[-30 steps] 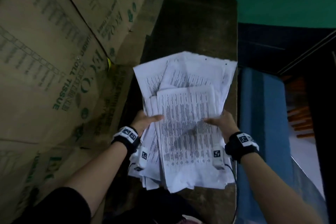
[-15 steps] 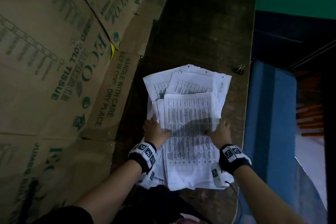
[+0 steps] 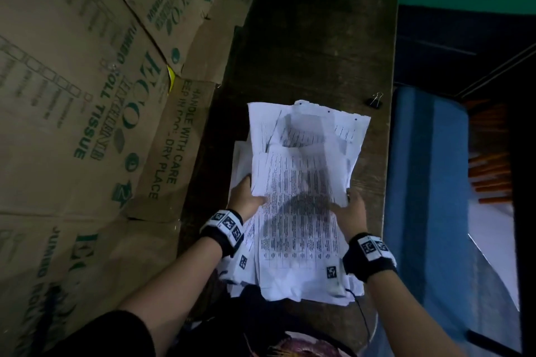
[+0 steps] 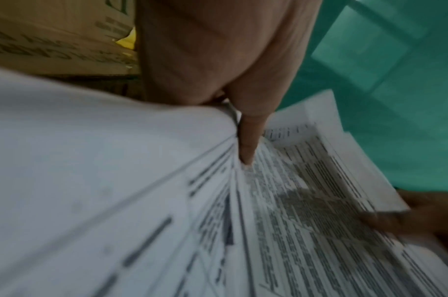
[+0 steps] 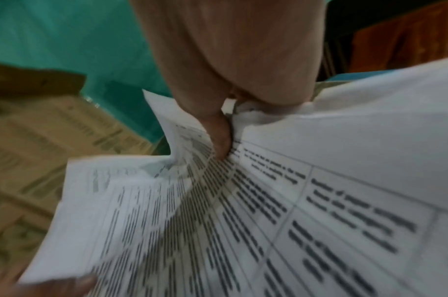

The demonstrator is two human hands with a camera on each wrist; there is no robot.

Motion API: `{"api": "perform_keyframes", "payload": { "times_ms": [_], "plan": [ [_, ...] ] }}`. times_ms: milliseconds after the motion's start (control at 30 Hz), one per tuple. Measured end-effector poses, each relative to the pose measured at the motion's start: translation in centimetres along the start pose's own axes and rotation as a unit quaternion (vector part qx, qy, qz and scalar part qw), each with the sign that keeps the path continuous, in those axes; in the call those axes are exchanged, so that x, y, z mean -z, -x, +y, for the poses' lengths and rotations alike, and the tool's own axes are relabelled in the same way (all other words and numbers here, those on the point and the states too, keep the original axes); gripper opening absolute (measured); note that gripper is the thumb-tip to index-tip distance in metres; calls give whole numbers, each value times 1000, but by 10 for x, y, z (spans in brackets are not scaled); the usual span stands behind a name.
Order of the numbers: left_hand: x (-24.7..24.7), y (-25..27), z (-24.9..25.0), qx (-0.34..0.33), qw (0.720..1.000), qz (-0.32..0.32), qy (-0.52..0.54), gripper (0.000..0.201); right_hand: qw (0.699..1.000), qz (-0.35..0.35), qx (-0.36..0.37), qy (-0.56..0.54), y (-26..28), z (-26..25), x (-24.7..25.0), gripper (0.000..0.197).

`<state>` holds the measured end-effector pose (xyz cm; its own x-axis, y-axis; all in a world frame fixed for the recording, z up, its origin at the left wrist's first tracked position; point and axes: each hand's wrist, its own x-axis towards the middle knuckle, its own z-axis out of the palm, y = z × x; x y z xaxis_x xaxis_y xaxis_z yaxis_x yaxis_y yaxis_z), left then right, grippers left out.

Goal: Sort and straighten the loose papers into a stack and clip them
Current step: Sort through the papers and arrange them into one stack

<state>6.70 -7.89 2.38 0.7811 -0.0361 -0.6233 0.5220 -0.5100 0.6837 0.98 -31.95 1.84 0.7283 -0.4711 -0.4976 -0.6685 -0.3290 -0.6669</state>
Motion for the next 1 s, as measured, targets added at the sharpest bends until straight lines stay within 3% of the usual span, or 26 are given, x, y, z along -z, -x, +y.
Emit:
{"api": "perform_keyframes", "payload": {
  "times_ms": [67, 133, 267, 400, 500, 633, 833, 900, 967, 1000],
  "plan": [
    [3, 2, 4, -18, 999, -18, 48, 61, 998, 10, -2, -59, -2, -5, 13, 60],
    [5, 7, 7, -35, 994, -34, 94, 62, 994, 6, -1, -106, -1, -8, 25, 68],
    [16, 15, 6, -35, 980, -55, 187, 69, 972, -84, 17, -220, 6, 0, 41, 43],
    [23, 21, 15, -9, 976, -97, 195, 45, 958, -174, 36, -224, 15, -8, 40, 48],
    [26, 30, 23, -36, 974, -85, 206, 43, 967, -137, 60, -206, 24, -31, 45, 46],
    [46, 48, 45, -120, 957, -63, 258, 47, 947, -124, 127, -268, 44, -67, 75, 43],
    [72, 77, 92, -304, 928, 90, 198, 41, 903, -25, 264, -337, 76, -117, 102, 27],
    [77, 71, 94, -298, 931, 99, 185, 35, 902, -7, 284, -324, 75, -117, 102, 40],
    [77, 65, 96, -234, 956, 54, 170, 58, 909, -17, 287, -302, 76, -115, 100, 45],
    [75, 61, 97, -196, 965, 43, 168, 60, 912, -28, 287, -291, 78, -113, 99, 44]
  ]
}}
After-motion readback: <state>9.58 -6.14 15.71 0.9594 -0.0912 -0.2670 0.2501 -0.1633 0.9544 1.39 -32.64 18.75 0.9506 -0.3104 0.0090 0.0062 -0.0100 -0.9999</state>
